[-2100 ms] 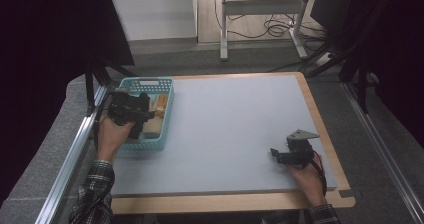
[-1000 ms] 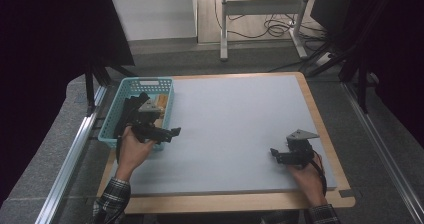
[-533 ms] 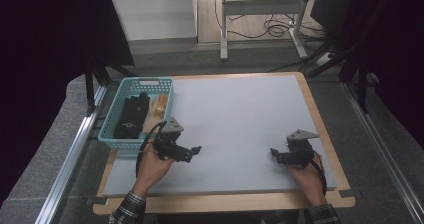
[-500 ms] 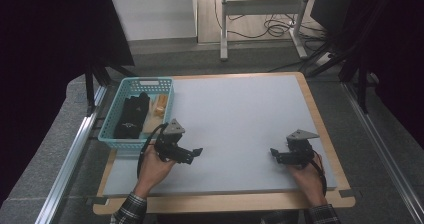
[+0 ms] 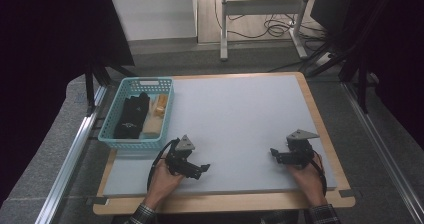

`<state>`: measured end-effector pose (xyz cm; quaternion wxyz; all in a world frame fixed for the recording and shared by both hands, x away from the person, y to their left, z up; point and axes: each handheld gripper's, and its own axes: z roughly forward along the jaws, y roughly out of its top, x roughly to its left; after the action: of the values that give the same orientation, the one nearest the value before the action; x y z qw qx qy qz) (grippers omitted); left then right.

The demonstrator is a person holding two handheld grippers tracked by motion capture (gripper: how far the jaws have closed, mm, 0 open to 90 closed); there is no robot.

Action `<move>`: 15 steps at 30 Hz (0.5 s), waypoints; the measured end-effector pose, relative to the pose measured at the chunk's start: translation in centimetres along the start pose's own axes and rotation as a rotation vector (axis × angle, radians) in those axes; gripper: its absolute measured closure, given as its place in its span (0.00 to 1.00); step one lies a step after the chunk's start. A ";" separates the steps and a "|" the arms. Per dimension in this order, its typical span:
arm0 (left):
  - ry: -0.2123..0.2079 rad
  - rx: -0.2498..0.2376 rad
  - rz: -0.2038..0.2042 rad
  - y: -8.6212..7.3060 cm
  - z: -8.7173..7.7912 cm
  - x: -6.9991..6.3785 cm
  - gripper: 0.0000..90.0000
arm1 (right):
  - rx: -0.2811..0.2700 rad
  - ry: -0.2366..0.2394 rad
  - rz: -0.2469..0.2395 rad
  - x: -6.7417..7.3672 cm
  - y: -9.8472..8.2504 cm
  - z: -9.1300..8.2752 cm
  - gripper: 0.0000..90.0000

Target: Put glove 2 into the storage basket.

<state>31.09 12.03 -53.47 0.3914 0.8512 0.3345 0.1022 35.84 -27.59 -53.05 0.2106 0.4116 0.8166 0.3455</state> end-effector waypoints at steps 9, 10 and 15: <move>0.049 0.067 0.027 -0.6 1.3 -0.3 0.00 | 0.000 0.000 0.000 0.0 0.0 0.0 0.22; 0.050 0.067 0.027 -0.6 1.3 -0.3 0.00 | 0.000 0.000 0.000 0.0 0.0 0.0 0.22; 0.051 0.067 0.029 -0.6 1.3 -0.3 0.00 | -0.001 0.001 0.001 0.0 0.0 0.0 0.22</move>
<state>31.09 11.33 -54.78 0.3525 0.8657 0.3351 0.1182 35.83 -27.61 -53.07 0.2104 0.4119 0.8163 0.3461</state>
